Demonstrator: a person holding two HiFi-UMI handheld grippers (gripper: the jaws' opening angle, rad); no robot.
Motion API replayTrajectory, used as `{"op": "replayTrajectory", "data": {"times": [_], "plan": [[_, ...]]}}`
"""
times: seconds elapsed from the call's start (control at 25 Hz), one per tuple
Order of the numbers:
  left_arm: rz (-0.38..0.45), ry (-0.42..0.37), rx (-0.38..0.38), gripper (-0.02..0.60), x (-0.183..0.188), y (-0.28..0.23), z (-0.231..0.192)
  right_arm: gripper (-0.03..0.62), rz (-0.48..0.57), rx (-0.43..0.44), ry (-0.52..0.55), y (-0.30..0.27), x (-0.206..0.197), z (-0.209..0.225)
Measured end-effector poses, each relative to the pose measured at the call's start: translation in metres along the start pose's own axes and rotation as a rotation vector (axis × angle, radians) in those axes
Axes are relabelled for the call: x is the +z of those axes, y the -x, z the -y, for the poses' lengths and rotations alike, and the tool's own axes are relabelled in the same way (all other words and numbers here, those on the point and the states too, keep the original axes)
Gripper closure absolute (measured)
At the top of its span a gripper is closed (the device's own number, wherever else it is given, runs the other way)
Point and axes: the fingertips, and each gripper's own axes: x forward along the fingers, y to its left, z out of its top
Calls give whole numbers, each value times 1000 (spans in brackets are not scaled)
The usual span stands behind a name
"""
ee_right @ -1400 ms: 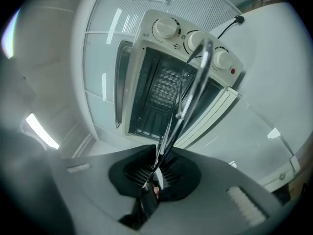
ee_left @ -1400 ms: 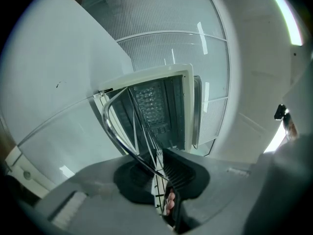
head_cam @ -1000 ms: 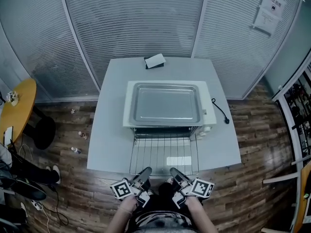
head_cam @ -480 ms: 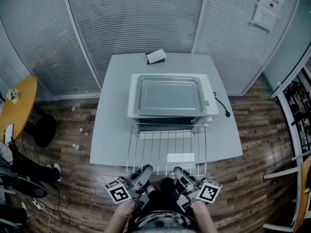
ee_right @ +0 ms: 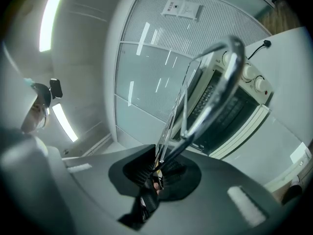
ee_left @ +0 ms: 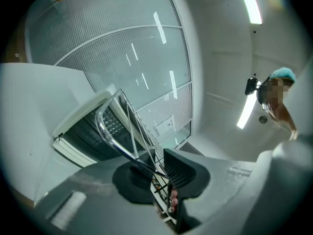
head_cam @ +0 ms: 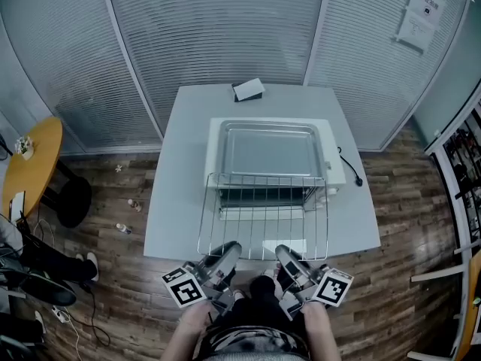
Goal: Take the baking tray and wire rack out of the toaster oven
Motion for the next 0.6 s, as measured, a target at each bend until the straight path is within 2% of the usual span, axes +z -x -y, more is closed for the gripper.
{"op": "replayTrajectory", "data": {"times": [0.2, 0.44, 0.6], "plan": [[-14, 5, 40, 537, 15, -25, -11, 571, 6, 5, -49, -17, 22, 16], [-12, 57, 65, 543, 27, -57, -24, 571, -6, 4, -61, -32, 52, 32], [-6, 51, 75, 543, 37, -73, -33, 569, -9, 0, -73, -43, 66, 43]]}}
